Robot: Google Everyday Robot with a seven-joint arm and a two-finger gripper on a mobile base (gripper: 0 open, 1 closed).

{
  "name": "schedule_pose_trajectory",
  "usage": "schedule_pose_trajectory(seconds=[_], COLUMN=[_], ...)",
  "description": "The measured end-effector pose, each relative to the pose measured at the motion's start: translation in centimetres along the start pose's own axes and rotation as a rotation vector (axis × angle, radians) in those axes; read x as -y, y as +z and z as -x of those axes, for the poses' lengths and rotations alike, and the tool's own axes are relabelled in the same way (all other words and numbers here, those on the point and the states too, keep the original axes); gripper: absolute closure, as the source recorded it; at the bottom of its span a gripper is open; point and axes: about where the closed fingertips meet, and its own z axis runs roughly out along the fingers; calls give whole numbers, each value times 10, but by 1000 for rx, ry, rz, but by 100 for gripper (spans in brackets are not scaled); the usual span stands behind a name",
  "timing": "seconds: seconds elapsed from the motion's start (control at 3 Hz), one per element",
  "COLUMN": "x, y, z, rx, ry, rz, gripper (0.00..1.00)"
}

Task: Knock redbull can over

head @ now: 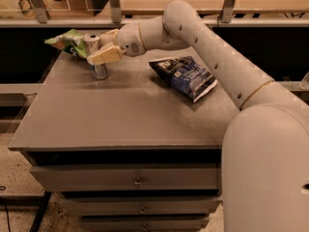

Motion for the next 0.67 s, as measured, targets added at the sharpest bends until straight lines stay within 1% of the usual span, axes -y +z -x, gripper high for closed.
schedule_pose_trajectory(seconds=[0.33, 0.67], x=[-8, -14], y=[4, 5], z=[0, 4], rx=[-12, -9], ry=[5, 7], rz=[20, 27], gripper=[64, 87])
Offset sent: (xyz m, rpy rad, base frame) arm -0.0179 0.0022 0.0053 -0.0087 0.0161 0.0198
